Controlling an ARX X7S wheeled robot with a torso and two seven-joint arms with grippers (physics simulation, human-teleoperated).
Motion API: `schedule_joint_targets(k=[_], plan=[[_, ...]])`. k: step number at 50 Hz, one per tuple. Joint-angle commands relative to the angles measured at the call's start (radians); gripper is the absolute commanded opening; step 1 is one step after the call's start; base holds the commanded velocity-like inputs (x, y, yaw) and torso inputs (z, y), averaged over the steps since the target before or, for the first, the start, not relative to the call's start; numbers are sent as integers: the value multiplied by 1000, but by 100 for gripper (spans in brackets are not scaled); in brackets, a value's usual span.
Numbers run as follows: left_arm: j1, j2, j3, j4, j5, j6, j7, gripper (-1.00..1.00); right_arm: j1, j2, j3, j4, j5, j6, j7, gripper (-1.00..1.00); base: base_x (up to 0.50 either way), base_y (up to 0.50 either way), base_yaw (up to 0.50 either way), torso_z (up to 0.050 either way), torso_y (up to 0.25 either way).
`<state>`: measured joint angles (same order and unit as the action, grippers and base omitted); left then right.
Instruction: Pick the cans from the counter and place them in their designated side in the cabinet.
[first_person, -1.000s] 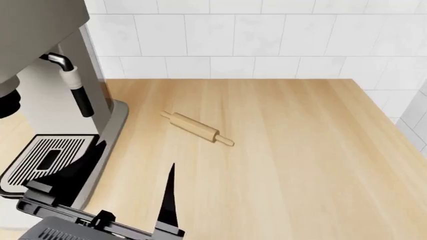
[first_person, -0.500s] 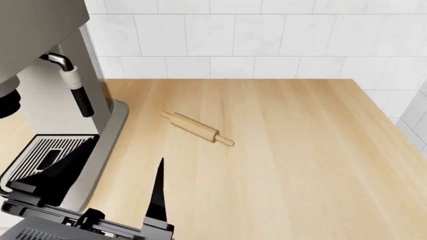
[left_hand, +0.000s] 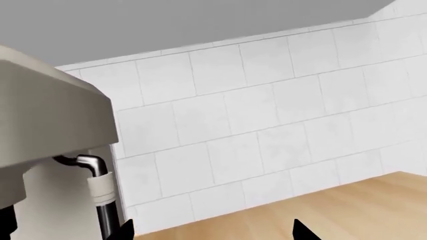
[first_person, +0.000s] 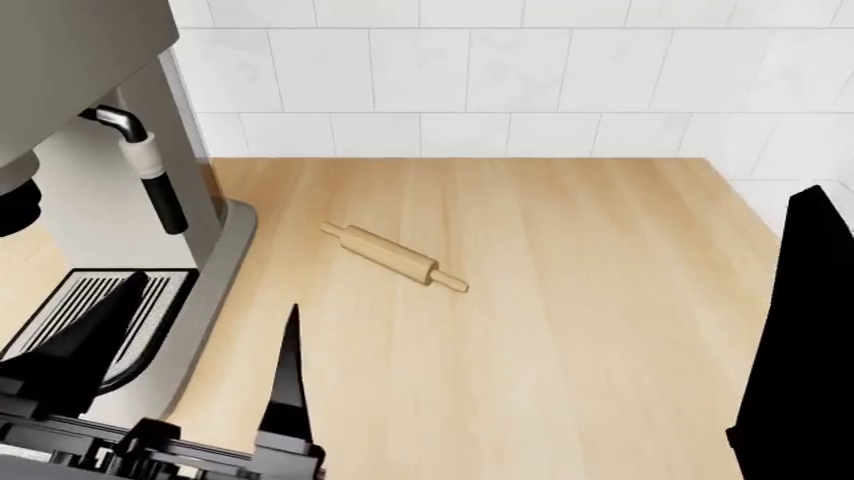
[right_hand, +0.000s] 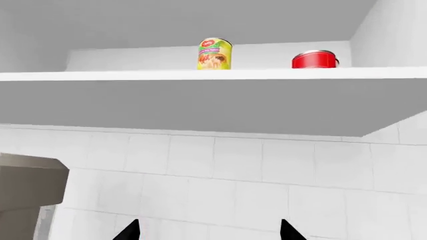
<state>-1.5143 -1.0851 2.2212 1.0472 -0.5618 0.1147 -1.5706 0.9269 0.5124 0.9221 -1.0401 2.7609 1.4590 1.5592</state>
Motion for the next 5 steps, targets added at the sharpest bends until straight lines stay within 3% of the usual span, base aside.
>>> schedule_joint_targets(k=[1,5], plan=[[48,-18,-34,0,43,-11,0,100,-190,-45,304,-7,210,112,11,100,0,0,0,0,0],[57,-16,-44,0,45,-18,0,100,-225,-36,359,-7,264,112,11,100,0,0,0,0,0]])
